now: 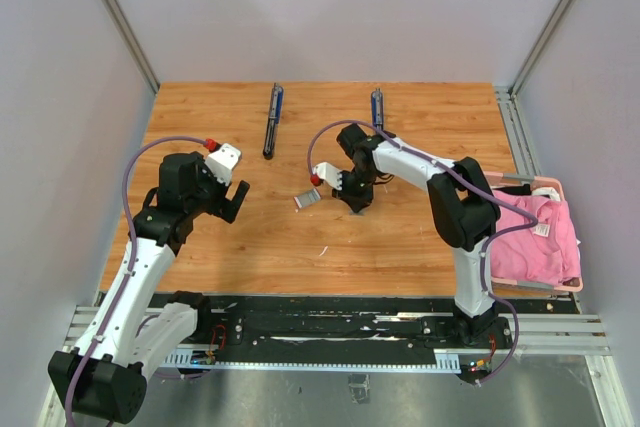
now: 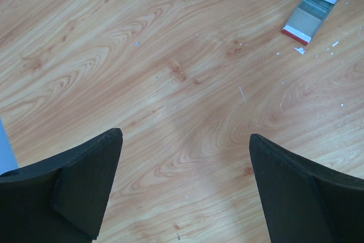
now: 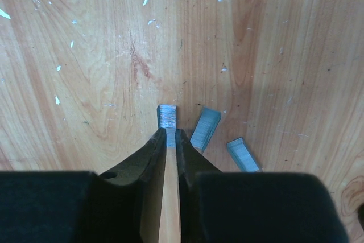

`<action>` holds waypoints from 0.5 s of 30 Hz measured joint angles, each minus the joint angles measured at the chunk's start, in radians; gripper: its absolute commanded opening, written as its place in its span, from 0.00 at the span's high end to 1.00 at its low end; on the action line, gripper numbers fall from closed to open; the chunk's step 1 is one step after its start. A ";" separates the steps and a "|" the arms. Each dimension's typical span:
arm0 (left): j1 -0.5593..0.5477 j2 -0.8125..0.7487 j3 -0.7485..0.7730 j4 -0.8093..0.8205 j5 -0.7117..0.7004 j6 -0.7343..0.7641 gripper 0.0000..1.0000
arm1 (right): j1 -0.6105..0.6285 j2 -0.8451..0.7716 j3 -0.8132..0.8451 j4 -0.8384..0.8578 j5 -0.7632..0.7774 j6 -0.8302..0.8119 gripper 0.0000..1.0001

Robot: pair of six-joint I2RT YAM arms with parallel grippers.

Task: Unload the staples from the stapler

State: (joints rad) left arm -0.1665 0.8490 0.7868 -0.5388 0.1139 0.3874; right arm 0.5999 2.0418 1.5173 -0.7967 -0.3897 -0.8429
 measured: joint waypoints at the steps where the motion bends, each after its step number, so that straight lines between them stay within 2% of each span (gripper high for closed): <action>1: 0.000 0.000 0.000 0.000 0.000 0.000 0.02 | 0.000 0.000 0.006 -0.007 -0.002 0.000 0.82; 12: 0.000 0.000 0.000 0.000 0.000 0.000 0.02 | -0.029 0.000 0.082 -0.058 -0.082 0.021 0.66; 15: 0.000 0.000 0.000 0.000 0.000 0.000 0.02 | -0.053 0.000 0.123 -0.082 -0.121 0.052 0.54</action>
State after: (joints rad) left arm -0.1665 0.8494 0.7868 -0.5388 0.1139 0.3874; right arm 0.5472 2.0418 1.6405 -0.8787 -0.5106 -0.7910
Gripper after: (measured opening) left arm 0.981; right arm 0.364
